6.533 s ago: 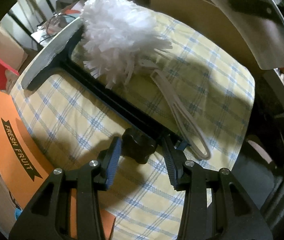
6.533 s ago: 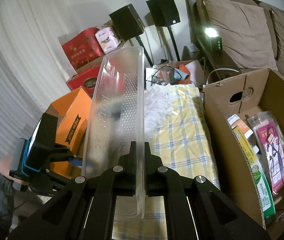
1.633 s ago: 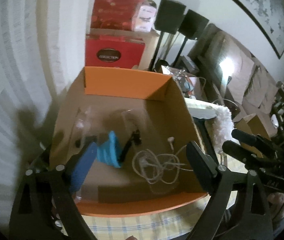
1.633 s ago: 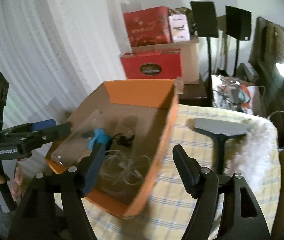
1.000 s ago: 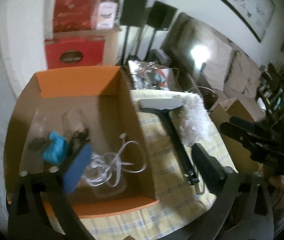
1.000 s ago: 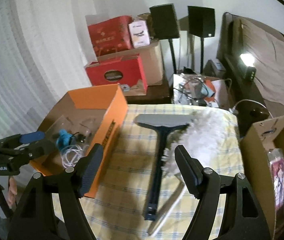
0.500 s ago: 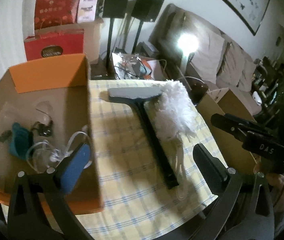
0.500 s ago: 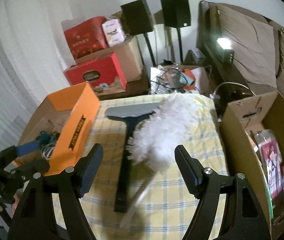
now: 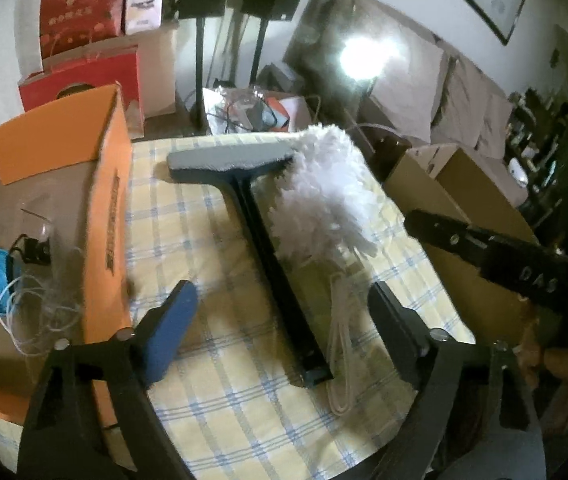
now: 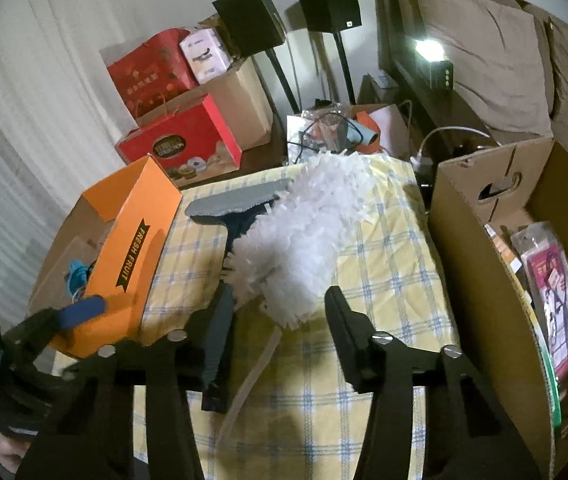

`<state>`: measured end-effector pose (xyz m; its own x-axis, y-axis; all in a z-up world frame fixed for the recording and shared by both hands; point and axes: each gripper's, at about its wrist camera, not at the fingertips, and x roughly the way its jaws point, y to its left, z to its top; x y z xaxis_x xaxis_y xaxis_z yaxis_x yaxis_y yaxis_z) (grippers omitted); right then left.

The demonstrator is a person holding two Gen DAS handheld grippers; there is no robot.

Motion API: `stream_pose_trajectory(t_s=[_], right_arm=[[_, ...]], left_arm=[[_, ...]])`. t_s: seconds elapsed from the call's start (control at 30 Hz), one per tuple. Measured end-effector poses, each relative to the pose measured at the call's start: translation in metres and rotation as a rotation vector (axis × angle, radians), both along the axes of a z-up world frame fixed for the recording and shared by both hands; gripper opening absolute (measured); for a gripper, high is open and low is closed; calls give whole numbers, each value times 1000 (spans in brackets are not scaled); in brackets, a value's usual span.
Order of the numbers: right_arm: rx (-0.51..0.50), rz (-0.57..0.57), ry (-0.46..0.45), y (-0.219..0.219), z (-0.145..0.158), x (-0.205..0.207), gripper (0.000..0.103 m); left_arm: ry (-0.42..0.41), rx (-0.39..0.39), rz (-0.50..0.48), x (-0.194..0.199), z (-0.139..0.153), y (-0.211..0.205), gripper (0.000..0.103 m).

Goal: Organize objects
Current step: 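Reach the left gripper to the black squeegee handle while the right gripper approaches the white duster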

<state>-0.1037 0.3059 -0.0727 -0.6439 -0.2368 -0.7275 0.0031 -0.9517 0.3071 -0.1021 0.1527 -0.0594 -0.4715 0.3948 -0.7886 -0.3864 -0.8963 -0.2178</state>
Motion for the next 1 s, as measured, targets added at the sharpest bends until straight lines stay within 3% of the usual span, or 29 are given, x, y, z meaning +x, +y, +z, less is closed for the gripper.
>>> stream_pose_trajectory(t_s=[0.07,0.23,0.53,0.67,0.73,0.77,0.8,1.0], right_arm=[[-11,1,-4,2,-2,-1,35],[-13,1,-10,4,-6,-1,28],[-26,14,-36,4,-20,-1,26],[-29,17,-45,4,-24,-2,26],[-31,17,-48,5,-25,-3,26],[-33,18,-50,5,-25,-4,26],[-35,19,-50,5,-25,-4,26],[-39,58,-56,-8,-27,-9,26]], left_arm=[[-9,-14,-4,-2,-7,6,82],[-45,-19,14,-11,-30,11,73],[-98,-29,36,-19,-66,22,65],[-91,-44,41,-18,-73,24,55],[-81,-54,44,-18,-72,24,44],[-80,-50,49,-19,-72,22,31],[-84,-44,54,-19,-72,19,27],[-112,21,88,-19,-72,1,22]])
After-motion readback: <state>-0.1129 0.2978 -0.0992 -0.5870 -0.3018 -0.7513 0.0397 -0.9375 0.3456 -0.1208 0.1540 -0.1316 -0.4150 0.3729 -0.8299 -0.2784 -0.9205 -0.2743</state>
